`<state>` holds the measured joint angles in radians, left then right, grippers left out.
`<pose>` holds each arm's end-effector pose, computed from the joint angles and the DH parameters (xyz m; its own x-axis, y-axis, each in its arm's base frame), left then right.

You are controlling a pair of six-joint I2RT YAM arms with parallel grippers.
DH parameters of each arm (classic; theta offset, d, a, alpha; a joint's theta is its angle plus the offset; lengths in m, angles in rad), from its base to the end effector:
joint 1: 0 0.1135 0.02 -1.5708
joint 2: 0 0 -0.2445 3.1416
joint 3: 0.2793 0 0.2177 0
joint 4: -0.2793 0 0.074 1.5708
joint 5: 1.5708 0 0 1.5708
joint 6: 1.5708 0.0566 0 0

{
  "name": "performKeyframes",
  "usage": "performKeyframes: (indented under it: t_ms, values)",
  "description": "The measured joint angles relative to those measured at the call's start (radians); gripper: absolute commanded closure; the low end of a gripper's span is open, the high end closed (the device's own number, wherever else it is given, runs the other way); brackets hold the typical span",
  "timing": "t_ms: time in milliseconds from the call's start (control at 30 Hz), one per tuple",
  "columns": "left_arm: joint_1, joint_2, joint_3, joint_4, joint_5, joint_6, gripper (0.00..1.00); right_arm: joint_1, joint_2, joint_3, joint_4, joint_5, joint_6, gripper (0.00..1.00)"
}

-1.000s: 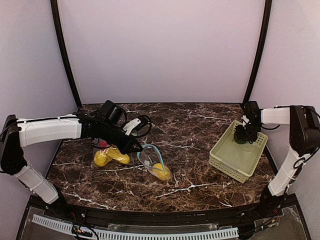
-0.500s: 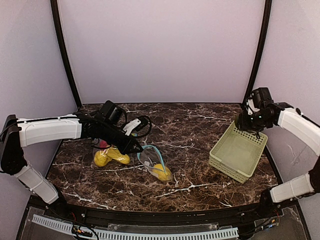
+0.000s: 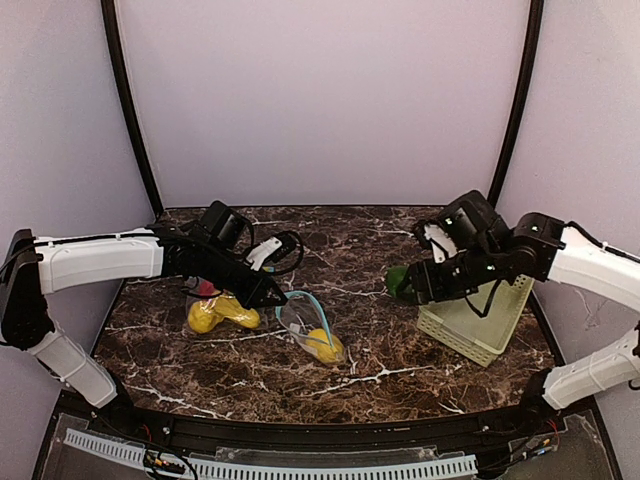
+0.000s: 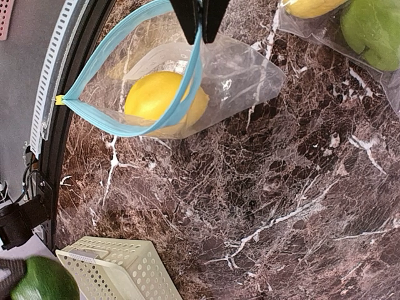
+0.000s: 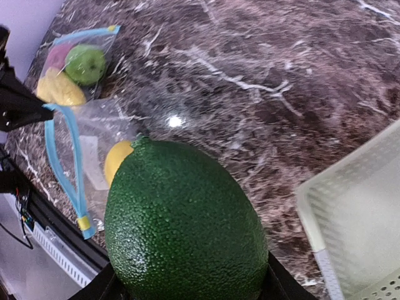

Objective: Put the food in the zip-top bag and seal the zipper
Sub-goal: Place the fake fruit in the zipper food storage bag.

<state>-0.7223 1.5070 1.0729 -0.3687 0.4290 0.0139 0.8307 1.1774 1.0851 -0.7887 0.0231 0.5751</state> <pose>0.2145 -0.2204 0.2337 -0.5283 0.4823 -0.6988 0.8254 0.4846 -0.2895 0.1515 0.1640 0.2791 -0.8326 -0.1053 -0.5437 -0.3282 0.8846 0.3312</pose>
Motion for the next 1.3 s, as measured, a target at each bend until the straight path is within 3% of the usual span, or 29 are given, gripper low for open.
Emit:
performKeyframes:
  t_ms: [200, 400, 700, 1300]
  values:
    - [0.000, 0.000, 0.000, 0.000, 0.001, -0.002, 0.99, 0.239, 0.219, 0.161, 0.045, 0.031, 0.080, 0.54]
    - [0.000, 0.000, 0.000, 0.001, 0.001, -0.003, 0.99, 0.341, 0.429, 0.342, 0.108, 0.045, 0.098, 0.53]
    - [0.001, -0.002, 0.000, 0.000, -0.003, -0.008, 0.99, 0.361, 0.589, 0.444, 0.127, 0.074, 0.115, 0.50]
    - [0.006, -0.002, 0.000, -0.005, -0.003, -0.016, 0.99, 0.361, 0.641, 0.486, 0.010, 0.139, 0.143, 0.47]
